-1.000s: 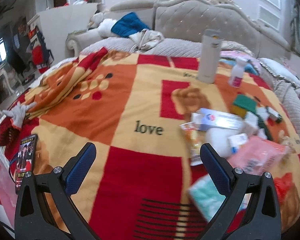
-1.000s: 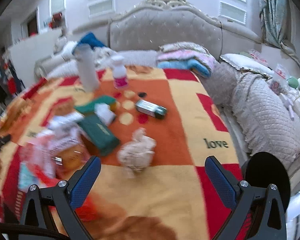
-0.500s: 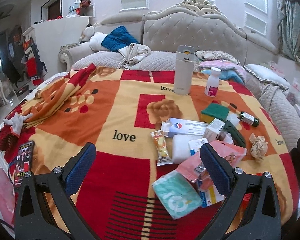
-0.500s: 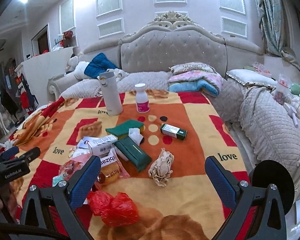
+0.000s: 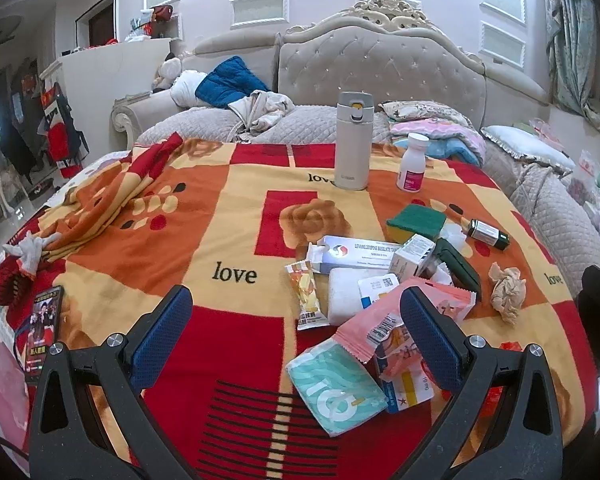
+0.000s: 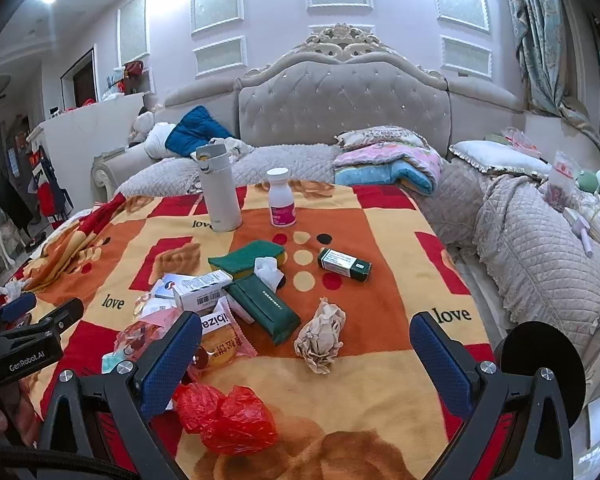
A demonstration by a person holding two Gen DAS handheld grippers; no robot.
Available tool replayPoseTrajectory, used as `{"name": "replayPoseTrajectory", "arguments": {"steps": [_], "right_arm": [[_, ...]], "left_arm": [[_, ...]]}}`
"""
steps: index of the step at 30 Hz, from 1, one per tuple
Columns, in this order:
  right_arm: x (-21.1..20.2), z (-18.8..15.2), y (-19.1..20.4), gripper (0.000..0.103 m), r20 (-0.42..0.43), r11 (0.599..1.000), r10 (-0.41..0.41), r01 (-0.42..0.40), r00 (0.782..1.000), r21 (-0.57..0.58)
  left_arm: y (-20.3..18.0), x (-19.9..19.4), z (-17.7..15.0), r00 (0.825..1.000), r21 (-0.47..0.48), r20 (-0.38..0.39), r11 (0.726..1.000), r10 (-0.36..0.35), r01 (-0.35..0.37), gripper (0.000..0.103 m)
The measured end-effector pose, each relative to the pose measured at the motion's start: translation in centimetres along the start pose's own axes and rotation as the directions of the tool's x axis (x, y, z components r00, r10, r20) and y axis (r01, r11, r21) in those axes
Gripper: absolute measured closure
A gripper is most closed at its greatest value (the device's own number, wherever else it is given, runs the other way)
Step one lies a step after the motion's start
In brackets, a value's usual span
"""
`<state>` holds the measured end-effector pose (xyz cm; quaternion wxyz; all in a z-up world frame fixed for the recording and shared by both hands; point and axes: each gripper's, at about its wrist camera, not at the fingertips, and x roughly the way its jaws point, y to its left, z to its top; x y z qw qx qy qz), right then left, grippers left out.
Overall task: Collect trash
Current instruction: 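Move both tools over the cluttered blanket toward the trash items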
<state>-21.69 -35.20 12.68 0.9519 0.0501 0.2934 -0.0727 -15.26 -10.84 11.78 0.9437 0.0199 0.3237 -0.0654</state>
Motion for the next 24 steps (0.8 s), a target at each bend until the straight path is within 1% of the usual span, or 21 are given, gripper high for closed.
{"name": "replayPoseTrajectory", "arguments": {"steps": [17,24], "right_arm": [[0.5,0.1,-0.1,0.0,-0.013,1.0,-0.007,0.007,1.0,-0.002],[1.2,0.0,-0.6,0.0,-0.04,1.0,0.007,-0.006,0.999,0.019]], "left_arm": [[-0.2,0.2,0.2,1.0,0.006,-0.015,1.0,-0.005,0.005,0.0],[-0.1,0.6,0.2,1.0,0.005,-0.024,1.0,0.002,-0.002,0.0]]}}
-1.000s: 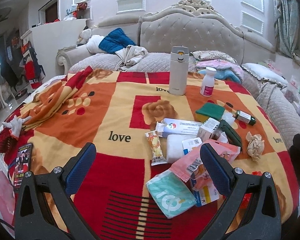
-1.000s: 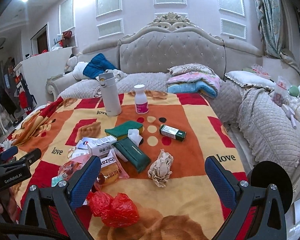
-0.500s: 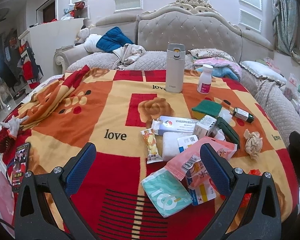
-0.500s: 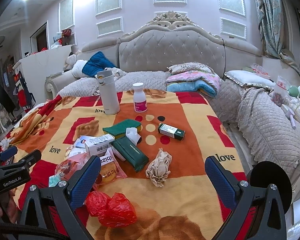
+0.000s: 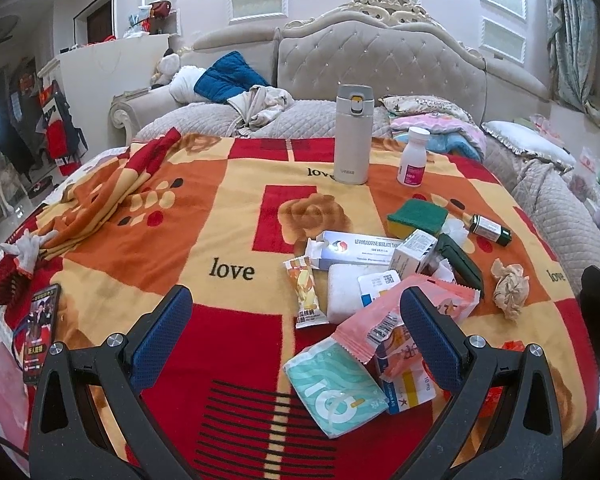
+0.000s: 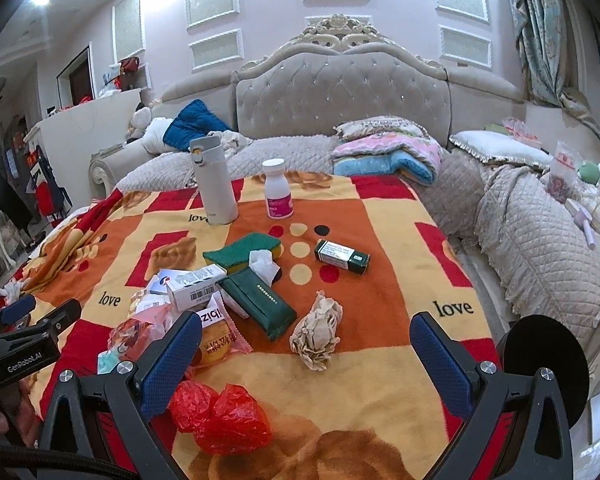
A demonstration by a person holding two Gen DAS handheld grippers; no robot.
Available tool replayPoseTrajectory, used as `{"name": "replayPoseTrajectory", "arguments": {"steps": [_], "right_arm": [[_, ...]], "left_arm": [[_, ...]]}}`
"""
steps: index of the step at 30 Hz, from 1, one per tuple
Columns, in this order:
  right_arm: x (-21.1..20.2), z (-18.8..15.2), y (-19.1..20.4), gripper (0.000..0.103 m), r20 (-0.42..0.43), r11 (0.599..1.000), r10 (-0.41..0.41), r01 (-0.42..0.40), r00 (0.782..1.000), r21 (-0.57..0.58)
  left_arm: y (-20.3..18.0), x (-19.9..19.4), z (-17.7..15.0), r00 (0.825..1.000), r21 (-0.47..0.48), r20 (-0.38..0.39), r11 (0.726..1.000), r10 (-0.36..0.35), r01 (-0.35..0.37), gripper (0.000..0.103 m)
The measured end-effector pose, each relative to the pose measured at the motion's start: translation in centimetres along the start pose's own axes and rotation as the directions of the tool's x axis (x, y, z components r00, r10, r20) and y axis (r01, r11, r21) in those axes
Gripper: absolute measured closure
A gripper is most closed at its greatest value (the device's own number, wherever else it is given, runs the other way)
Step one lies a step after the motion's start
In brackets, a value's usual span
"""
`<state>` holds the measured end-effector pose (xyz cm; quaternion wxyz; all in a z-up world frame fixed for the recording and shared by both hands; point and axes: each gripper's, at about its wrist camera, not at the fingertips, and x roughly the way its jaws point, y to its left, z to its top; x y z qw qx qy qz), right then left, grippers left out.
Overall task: Collect trash
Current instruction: 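Move both tools over the cluttered blanket toward the trash items, then grasp the teal tissue pack with the left tool while the right tool grasps the red plastic bag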
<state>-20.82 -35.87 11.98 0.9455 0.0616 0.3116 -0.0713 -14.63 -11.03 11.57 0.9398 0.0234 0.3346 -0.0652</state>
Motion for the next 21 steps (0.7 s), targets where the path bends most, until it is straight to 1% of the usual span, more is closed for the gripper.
{"name": "replayPoseTrajectory", "arguments": {"steps": [9,21], "right_arm": [[0.01,-0.07,0.09,0.0,-0.006,1.0,-0.012,0.012,1.0,-0.017],[0.34,-0.47,0.13,0.0,-0.038,0.999,-0.006,0.005,0.999,-0.037]], "left_arm": [[0.16,0.35,-0.11,1.0,-0.002,-0.009,1.0,0.002,-0.002,0.0],[0.66,0.77,-0.87,1.0,-0.002,-0.026,1.0,0.009,-0.009,0.0]]}}
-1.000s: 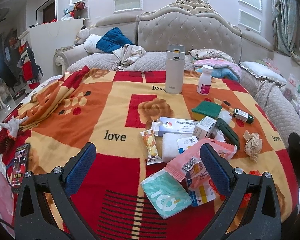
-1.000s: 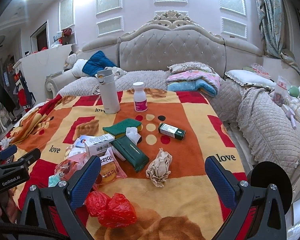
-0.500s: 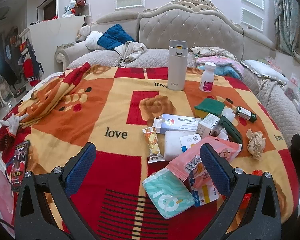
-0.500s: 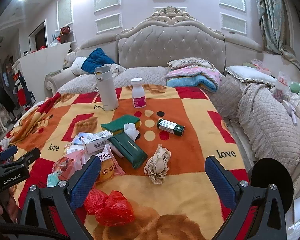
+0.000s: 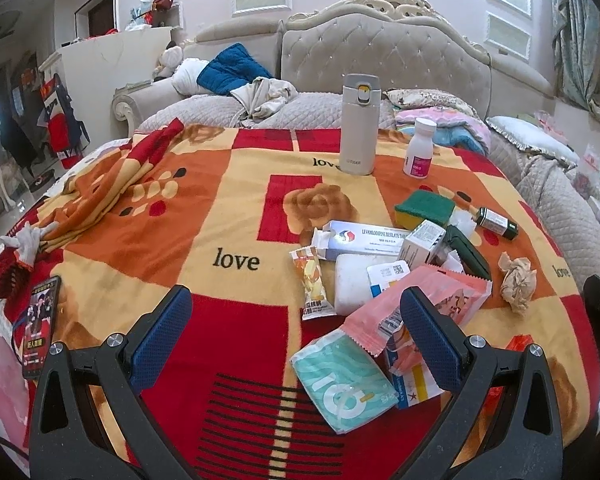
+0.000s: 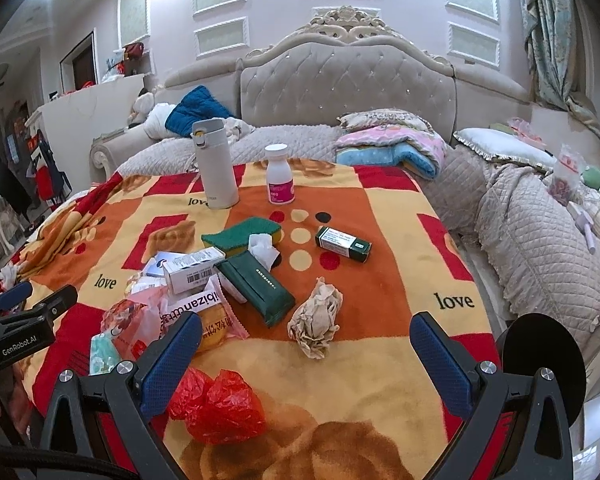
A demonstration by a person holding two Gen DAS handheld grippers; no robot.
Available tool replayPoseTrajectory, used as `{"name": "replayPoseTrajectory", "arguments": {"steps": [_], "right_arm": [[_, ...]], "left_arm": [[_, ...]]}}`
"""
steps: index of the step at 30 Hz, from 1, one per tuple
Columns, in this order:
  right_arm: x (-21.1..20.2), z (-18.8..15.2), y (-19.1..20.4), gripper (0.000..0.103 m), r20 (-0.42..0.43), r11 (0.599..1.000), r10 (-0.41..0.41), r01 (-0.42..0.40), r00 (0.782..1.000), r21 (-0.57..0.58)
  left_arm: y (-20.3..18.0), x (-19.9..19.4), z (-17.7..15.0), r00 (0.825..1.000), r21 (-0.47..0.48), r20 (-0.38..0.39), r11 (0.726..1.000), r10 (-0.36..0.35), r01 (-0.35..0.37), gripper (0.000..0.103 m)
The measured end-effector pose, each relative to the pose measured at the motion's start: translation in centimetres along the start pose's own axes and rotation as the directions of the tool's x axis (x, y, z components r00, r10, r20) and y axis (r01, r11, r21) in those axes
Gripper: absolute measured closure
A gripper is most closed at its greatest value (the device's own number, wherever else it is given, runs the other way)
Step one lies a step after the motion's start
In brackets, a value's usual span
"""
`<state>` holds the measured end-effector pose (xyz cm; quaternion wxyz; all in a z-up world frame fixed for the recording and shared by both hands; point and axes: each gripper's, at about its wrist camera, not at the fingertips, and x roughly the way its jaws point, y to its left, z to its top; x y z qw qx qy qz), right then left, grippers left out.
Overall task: Collect trash
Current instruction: 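Grasp the teal tissue pack with the left tool while the right tool grasps the red plastic bag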
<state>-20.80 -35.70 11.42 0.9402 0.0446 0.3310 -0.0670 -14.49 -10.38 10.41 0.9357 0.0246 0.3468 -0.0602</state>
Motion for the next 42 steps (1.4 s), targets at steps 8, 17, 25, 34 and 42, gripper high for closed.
{"name": "replayPoseTrajectory", "arguments": {"steps": [8,17,25,34,42], "right_arm": [[1.4,-0.6,-0.2,0.0,-0.068,1.0,0.006,-0.007,0.998,-0.014],[3.2,-2.6,0.2,0.0,-0.178,0.991,0.133,-0.134,0.975,0.002],[4.4,-5.5,3.0,0.0,-0.267,0.963,0.248,-0.267,0.931,-0.035],[6.5,-6.4,4.3,0.049,-0.274,0.925,0.368,-0.38,0.889,0.011],[5.1,-5.6,2.5,0.069,-0.228,0.924,0.376,-0.381,0.898,0.024]], "left_arm": [[1.3,0.0,-0.9,0.998,0.025,-0.051,0.999,-0.034,0.035,0.0],[3.1,0.7,-3.3,0.982,0.049,-0.161,0.993,-0.096,0.105,0.0],[2.6,2.4,-4.4,0.955,-0.023,-0.237,0.984,-0.179,0.179,0.0],[1.1,5.2,-4.9,0.927,-0.102,-0.276,0.966,-0.255,0.236,0.006],[0.9,5.3,-4.8,0.891,-0.13,-0.295,0.938,-0.346,0.321,0.077]]}}
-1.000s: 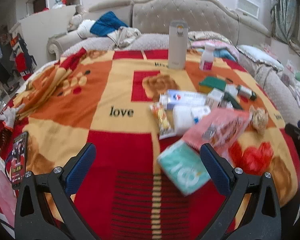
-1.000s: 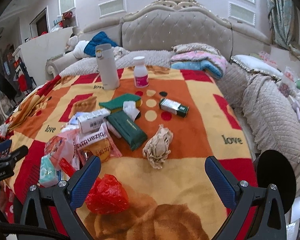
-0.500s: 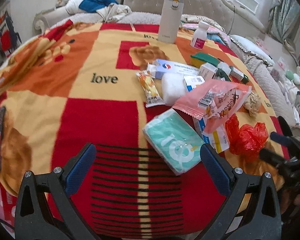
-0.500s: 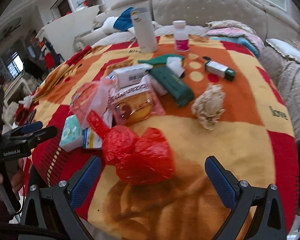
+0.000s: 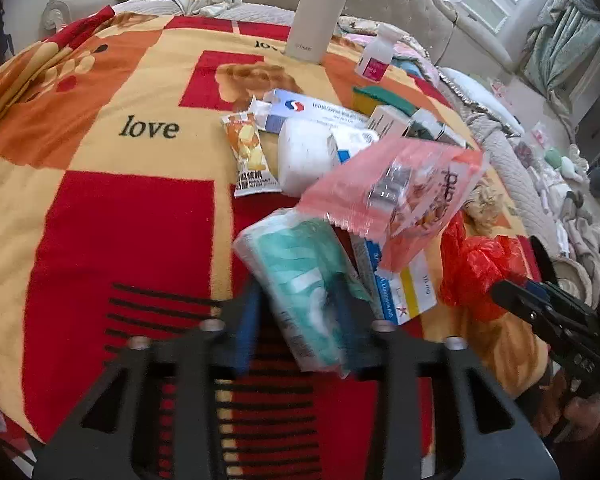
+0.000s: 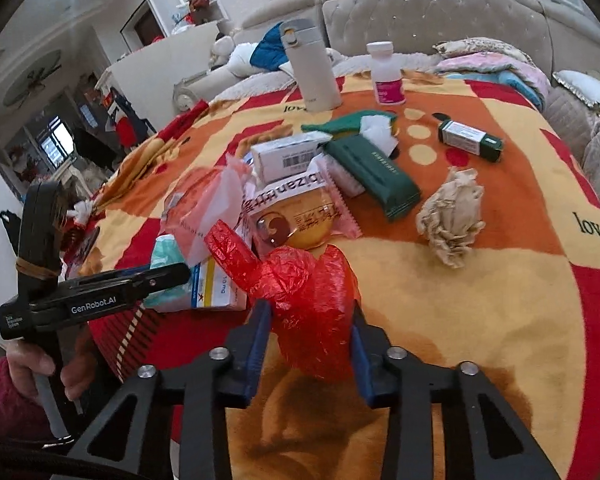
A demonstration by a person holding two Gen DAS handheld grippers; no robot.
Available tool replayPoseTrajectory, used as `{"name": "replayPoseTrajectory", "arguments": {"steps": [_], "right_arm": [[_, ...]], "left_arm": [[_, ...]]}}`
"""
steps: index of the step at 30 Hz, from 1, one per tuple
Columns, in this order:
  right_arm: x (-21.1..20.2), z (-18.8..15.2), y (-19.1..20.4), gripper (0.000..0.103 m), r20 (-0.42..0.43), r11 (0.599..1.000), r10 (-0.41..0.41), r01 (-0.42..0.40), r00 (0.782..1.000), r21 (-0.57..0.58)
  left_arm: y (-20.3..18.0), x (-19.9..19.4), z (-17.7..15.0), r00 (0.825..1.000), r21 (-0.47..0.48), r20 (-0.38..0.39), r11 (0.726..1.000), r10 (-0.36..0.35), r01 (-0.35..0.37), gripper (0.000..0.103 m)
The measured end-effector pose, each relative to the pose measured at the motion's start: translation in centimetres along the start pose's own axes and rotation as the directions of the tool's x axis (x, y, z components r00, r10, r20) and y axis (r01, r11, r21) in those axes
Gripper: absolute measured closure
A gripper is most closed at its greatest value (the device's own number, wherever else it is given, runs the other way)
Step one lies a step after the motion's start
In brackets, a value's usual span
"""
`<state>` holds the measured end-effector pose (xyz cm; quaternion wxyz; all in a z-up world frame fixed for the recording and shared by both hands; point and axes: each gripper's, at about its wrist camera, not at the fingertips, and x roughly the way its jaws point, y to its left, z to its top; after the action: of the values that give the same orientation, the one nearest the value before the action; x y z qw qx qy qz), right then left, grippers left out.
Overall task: Collect trash
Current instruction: 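Grasp the teal tissue pack with the left tool while the right tool grasps the red plastic bag, then carry both items to the black bin and open both tools to drop them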
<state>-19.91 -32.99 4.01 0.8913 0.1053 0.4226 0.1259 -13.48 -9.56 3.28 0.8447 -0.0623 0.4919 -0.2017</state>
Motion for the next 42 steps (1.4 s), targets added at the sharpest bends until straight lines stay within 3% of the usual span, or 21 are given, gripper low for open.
{"name": "replayPoseTrajectory", "arguments": {"steps": [3,12,17,21,31,42], "right_arm": [[-1.0,0.1,-0.5,0.071,0.026,1.0,-0.007,0.007,1.0,0.005],[-4.5,-0.1,-3.2,0.071,0.089,0.997,-0.069,0.064,0.994,0.05],[-6.5,-0.3,-5.7,0.071,0.123,0.989,-0.112,0.099,0.986,0.106],[-8.1,-0.4,-7.3,0.071,0.149,0.983,-0.142,0.122,0.979,0.137],[-12.9,-2.0,-13.6,0.071,0.185,0.942,-0.276,0.227,0.943,0.248],[-18.3,-5.1,-22.5,0.071,0.16,0.832,-0.46,0.362,0.873,0.42]], "left_arm": [[0.5,-1.2,0.1,1.0,-0.007,-0.007,1.0,-0.004,0.004,0.082],[0.0,-6.6,0.5,0.994,0.07,0.081,0.995,0.071,-0.077,0.085],[-2.5,-8.3,1.5,0.993,0.107,0.116,0.994,0.019,-0.032,0.085],[-6.7,-7.5,2.3,0.993,0.176,0.111,0.984,-0.04,0.02,0.085],[-19.4,-1.1,2.5,0.986,0.326,-0.004,0.932,-0.167,0.159,0.085],[-32.3,4.8,1.3,0.954,0.405,-0.126,0.864,-0.272,0.3,0.085]]}}
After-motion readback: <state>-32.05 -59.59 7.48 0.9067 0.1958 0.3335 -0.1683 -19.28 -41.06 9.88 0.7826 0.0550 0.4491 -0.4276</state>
